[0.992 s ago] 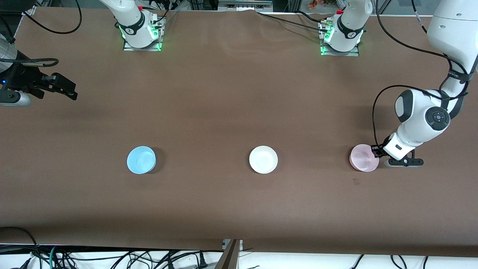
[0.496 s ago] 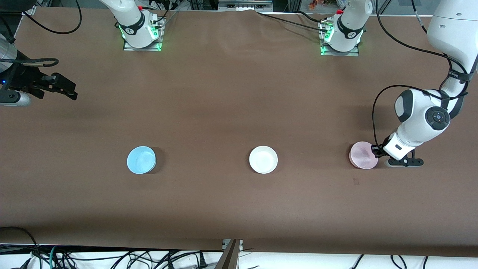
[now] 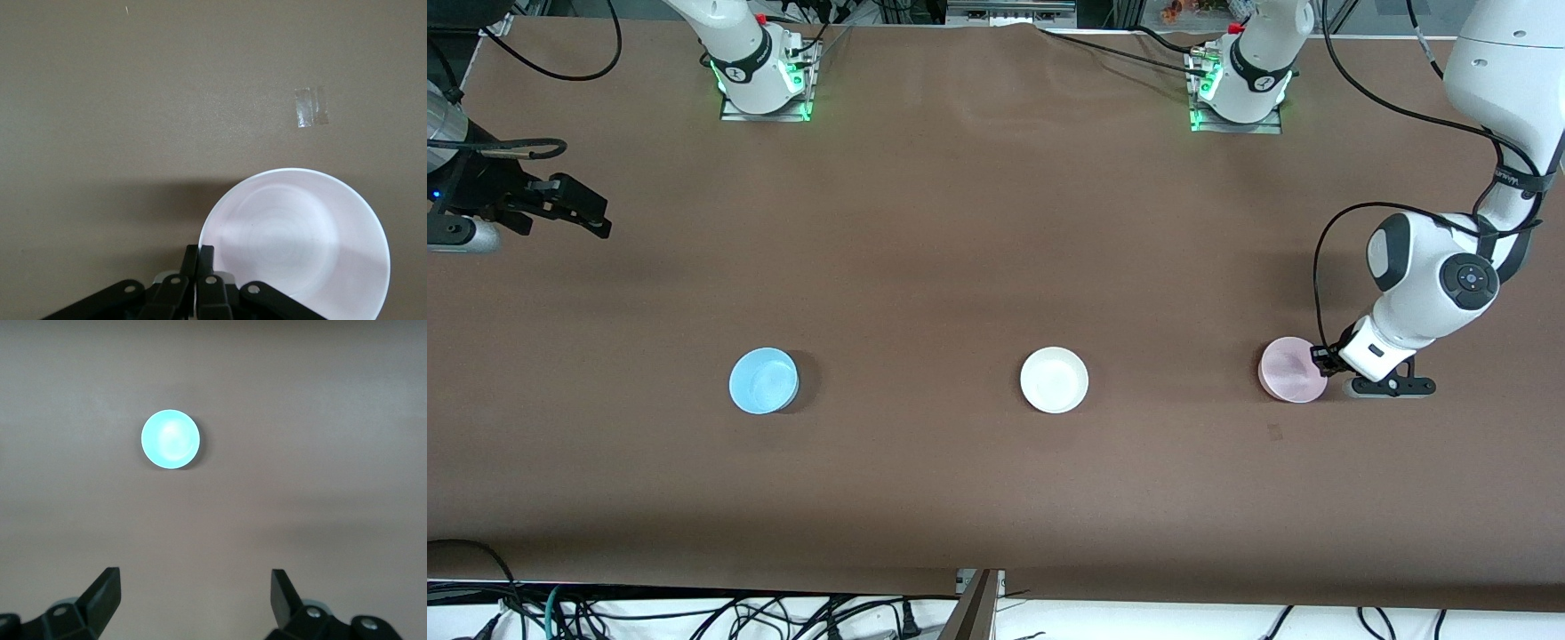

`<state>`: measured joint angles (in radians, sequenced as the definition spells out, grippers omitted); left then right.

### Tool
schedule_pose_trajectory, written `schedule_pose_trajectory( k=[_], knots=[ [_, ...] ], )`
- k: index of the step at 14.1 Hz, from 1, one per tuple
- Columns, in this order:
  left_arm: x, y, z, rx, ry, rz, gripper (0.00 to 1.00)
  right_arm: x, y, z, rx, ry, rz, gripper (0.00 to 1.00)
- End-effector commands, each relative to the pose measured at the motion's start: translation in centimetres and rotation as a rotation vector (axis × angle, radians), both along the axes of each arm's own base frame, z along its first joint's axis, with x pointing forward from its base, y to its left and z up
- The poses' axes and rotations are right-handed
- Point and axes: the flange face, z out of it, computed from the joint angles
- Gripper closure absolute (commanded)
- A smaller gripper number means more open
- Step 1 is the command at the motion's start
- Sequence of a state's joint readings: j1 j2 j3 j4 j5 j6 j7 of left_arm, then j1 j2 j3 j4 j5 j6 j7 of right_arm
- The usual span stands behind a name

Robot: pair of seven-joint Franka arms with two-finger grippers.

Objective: Stack pink and blue bowls on white bowl
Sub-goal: 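Lower the left gripper onto the pink bowl rim and close it, then carry the pink bowl over the white one while the right gripper advances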

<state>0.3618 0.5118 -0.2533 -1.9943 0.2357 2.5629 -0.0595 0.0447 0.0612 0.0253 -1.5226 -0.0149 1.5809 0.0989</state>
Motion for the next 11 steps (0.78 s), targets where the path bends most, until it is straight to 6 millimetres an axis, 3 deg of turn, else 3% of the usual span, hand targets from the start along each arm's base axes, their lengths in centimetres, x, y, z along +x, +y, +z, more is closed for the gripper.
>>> schedule_pose_trajectory(
  k=[1, 5, 11],
  knots=[
    [0.4, -0.3, 1.0, 0.015, -0.025, 0.006, 1.0, 0.5, 0.0, 0.2, 0.01, -0.007, 0.001, 0.01],
    [1.5, -1.1, 2.2, 0.006, -0.056, 0.062, 1.0, 0.5, -0.1, 0.2, 0.008, -0.007, 0.001, 0.01],
    [3.2, -5.6, 4.0, -0.017, -0.096, 0.163, 1.0, 0.6, -0.3, 0.3, 0.011, -0.018, 0.0, 0.01]
  ],
)
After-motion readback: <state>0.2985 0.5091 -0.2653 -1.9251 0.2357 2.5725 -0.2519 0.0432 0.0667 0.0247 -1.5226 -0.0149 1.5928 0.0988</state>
